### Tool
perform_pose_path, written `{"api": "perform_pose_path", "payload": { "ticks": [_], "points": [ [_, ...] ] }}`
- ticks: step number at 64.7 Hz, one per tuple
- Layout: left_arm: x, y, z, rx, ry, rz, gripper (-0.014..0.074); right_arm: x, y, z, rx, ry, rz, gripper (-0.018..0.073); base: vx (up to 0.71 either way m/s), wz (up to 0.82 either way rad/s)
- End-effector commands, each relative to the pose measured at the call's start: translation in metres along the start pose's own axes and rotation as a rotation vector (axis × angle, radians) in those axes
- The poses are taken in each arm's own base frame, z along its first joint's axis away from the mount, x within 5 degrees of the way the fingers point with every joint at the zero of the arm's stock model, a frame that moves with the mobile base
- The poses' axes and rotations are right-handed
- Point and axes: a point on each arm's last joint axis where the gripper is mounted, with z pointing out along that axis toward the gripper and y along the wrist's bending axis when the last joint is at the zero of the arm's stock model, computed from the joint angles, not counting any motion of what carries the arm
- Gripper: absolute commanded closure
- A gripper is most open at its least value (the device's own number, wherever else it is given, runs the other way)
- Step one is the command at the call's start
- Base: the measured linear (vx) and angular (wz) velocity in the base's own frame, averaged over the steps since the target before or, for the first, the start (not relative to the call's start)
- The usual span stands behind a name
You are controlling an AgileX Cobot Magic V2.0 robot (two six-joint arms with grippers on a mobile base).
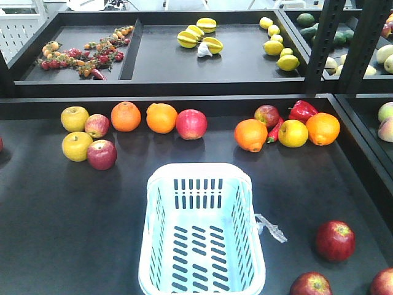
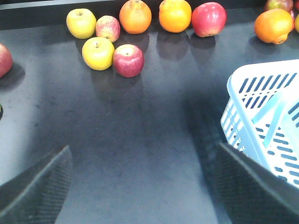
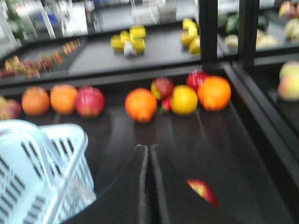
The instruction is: Pick three apples into basket with both arms
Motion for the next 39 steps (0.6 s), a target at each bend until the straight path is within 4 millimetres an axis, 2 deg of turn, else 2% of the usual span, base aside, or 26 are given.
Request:
{"api": "perform_pose_path", "payload": {
  "ticks": [1,6,16,28,39],
  "points": [
    [-0.012,-0.001,-0.006,0.007,-0.086,-0.017,0.0006,-0.027,0.004,0.005,0.016,0.121,-0.02,0.0568,0.0,0.0],
    [-0.012,-0.001,-0.006,0.007,-0.086,-0.017,0.0006,-0.034,0.006,0.013,0.033,0.28,-0.038,0.0568,0.0,0.0],
    [-0.012,-0.001,-0.006,0.007,-0.086,-0.017,0.0006,-0.044,0.007,0.031,0.04,0.433,-0.087,0.0568,0.0,0.0],
    [-0.012,-0.001,-0.006,0.007,-0.086,-0.017,0.0006,-0.038,0.006,0.049,0.027,0.543,-0.168,0.0566,0.0,0.0],
    [-0.012,-0.001,-0.006,0.007,-0.086,-0.017,0.0006,-0.03,0.005,0.053,-0.004,0.655,-0.261,0.0525,0.0,0.0]
  ]
}}
